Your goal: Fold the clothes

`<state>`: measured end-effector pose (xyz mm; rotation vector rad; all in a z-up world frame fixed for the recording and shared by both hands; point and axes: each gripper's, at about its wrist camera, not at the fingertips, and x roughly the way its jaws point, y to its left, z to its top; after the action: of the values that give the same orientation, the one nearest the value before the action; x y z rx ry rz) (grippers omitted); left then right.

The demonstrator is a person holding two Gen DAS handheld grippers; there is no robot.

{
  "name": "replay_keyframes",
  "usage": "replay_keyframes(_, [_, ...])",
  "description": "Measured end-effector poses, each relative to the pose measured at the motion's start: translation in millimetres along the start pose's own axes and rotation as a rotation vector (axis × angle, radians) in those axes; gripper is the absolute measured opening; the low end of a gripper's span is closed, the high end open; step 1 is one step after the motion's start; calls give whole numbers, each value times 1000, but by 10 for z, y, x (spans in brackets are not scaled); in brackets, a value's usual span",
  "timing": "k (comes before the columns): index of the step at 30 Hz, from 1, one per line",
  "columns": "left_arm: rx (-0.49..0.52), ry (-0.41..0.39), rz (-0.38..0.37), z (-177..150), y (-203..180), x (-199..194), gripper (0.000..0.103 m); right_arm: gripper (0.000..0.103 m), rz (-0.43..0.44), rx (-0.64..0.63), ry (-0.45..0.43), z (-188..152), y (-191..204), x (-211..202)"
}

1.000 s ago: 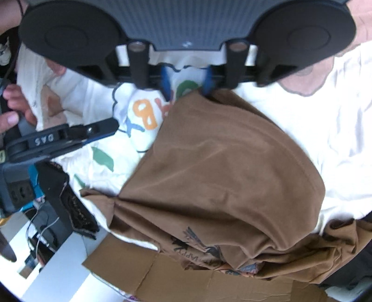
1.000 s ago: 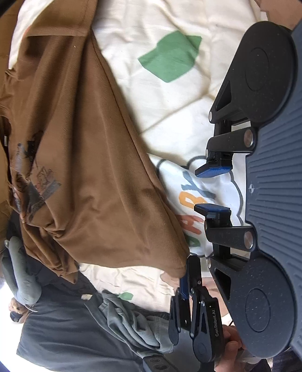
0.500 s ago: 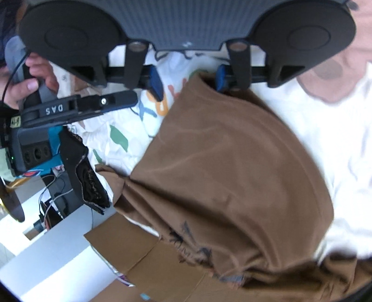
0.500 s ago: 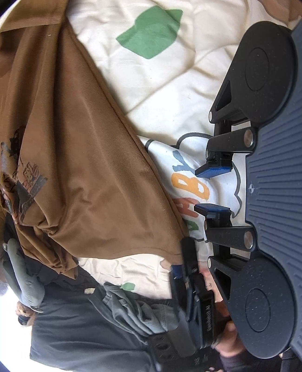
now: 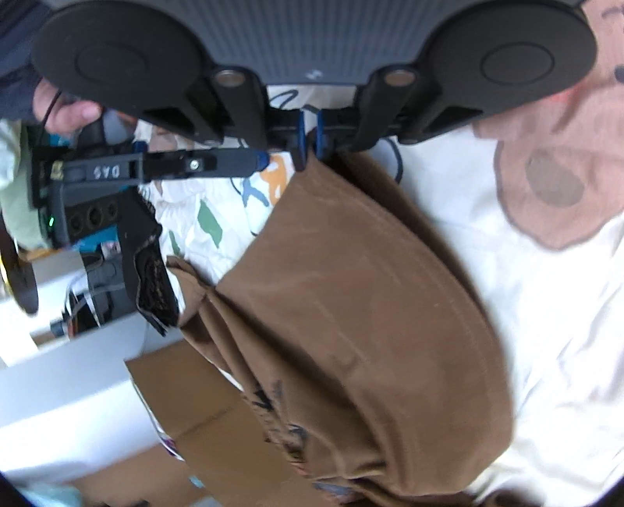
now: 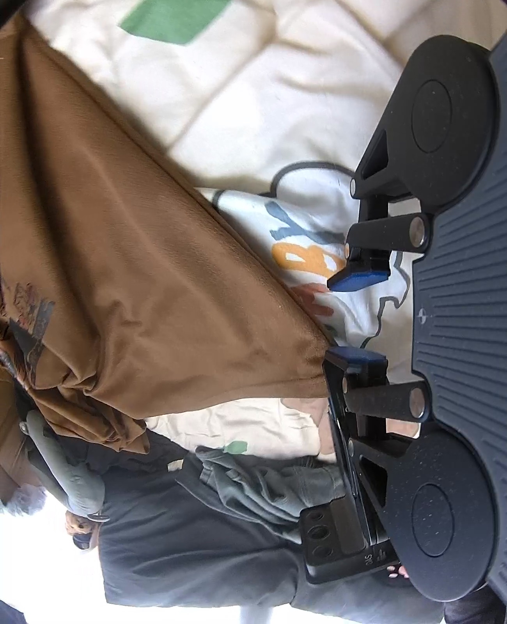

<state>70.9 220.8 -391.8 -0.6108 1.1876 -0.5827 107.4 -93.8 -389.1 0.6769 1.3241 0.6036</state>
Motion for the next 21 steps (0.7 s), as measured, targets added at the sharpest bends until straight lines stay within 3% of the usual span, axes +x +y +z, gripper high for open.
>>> replay_keyframes(9, [-118, 2, -79, -43, 62, -29, 4, 37, 146, 213, 14, -12, -188, 229])
replay_keyframes(16, [-151, 12, -140, -73, 30, -29, 4, 36, 268, 403, 0, -86, -312, 369])
replay_keyframes(21, [-188, 14, -187, -123, -22, -5, 4, 36, 306, 452, 4, -99, -348, 453])
